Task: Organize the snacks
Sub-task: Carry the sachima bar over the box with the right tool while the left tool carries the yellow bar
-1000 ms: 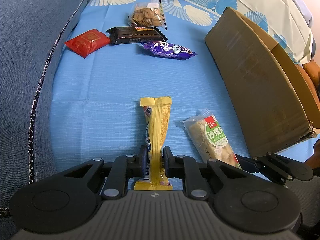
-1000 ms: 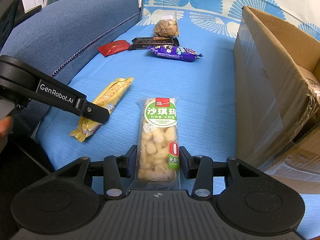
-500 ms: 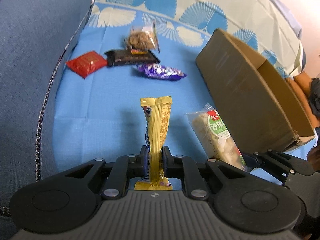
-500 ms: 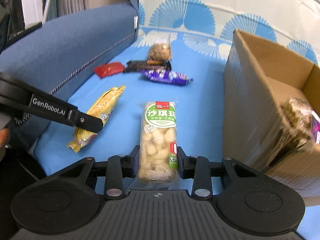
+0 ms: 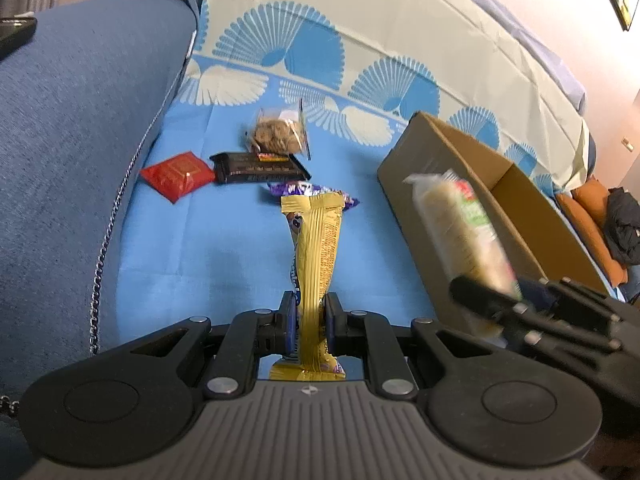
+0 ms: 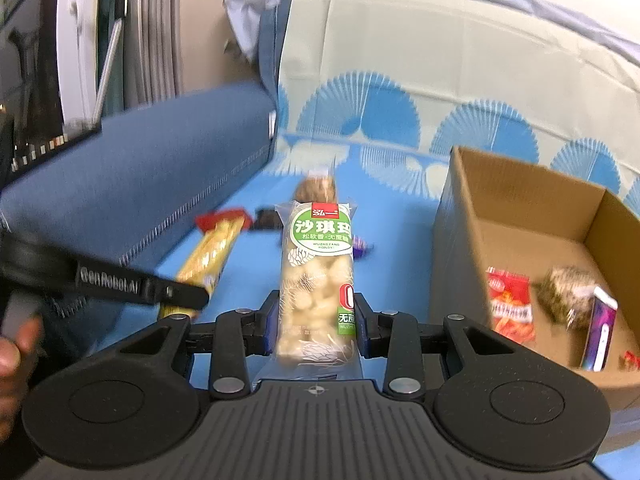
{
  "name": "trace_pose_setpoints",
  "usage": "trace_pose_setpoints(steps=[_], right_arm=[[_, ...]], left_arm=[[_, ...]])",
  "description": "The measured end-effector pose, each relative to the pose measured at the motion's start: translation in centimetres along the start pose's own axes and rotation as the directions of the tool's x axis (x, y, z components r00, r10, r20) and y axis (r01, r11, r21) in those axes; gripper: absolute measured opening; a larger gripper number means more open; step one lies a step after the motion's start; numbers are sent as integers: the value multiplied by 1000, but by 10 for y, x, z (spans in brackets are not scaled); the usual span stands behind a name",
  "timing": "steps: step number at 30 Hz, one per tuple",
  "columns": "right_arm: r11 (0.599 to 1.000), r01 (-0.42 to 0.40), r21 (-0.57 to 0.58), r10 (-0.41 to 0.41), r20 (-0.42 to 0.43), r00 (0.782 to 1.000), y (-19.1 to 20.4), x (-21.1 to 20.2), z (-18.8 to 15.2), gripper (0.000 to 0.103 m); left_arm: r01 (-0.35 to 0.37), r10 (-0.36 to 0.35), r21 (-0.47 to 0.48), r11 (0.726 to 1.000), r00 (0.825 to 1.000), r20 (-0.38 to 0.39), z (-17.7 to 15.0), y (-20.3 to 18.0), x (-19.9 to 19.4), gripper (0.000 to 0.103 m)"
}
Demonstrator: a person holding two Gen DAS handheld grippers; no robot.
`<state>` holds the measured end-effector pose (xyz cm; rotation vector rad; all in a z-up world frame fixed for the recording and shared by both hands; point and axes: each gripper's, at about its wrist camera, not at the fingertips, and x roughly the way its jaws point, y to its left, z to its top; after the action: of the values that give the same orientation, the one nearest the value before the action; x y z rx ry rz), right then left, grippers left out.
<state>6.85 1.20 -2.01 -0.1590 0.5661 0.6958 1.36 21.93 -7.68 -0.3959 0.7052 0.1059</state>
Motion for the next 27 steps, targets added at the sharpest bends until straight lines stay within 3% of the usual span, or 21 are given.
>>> trace_pose_setpoints(steps=[17, 27], right_arm=[[993, -42, 113, 29, 113, 993, -41, -21, 30, 38], [973, -7, 230, -36, 179, 983, -83, -26, 44, 38]], left_arm=[[-20, 20, 24, 1000, 1000, 11, 4, -6, 3, 15], [12, -10, -23, 1000, 998, 61, 26, -40, 10, 15]])
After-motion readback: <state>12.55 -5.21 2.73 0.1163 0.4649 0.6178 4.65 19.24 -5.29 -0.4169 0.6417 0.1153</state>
